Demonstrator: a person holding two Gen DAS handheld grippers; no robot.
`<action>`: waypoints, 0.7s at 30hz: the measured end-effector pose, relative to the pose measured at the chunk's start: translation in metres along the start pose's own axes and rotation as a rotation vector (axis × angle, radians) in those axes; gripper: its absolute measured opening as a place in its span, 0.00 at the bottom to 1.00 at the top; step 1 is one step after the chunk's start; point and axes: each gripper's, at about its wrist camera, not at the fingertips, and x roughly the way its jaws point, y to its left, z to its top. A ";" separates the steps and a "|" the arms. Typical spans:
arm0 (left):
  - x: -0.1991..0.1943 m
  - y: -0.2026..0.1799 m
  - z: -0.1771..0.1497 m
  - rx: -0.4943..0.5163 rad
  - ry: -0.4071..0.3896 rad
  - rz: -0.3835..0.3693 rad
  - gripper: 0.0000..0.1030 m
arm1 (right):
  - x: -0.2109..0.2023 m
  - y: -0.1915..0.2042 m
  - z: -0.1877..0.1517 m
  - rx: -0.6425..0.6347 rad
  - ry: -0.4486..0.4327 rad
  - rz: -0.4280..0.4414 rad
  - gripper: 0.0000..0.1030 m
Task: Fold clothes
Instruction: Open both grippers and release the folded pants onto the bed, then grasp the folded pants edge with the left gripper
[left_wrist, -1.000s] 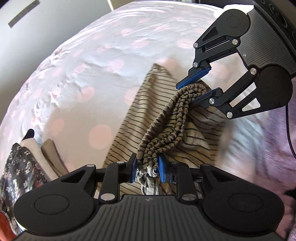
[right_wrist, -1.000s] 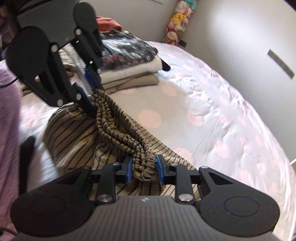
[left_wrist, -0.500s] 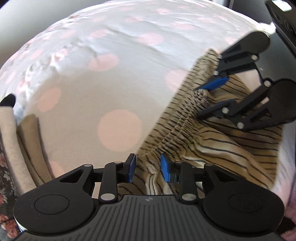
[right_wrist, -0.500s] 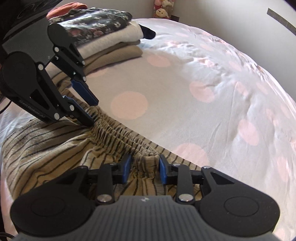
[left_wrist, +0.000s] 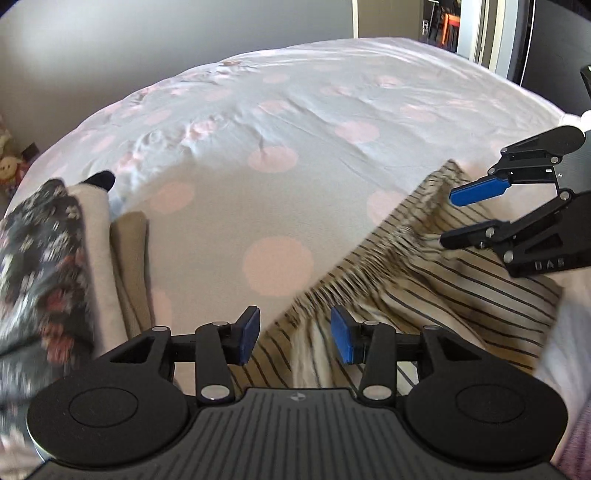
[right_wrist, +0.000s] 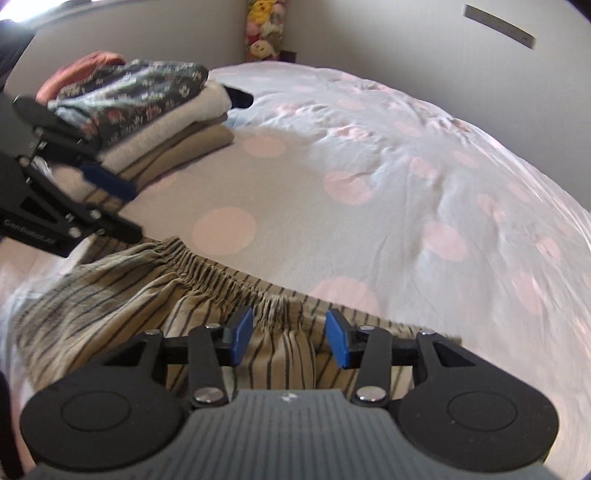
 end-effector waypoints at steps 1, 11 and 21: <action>-0.007 -0.003 -0.007 -0.009 0.003 -0.011 0.40 | -0.011 -0.002 -0.005 0.027 -0.008 -0.003 0.46; -0.026 -0.028 -0.067 0.077 0.269 -0.169 0.47 | -0.075 -0.006 -0.104 0.276 0.040 0.003 0.46; 0.008 -0.049 -0.079 0.135 0.419 -0.091 0.16 | -0.061 -0.016 -0.125 0.388 0.050 0.021 0.30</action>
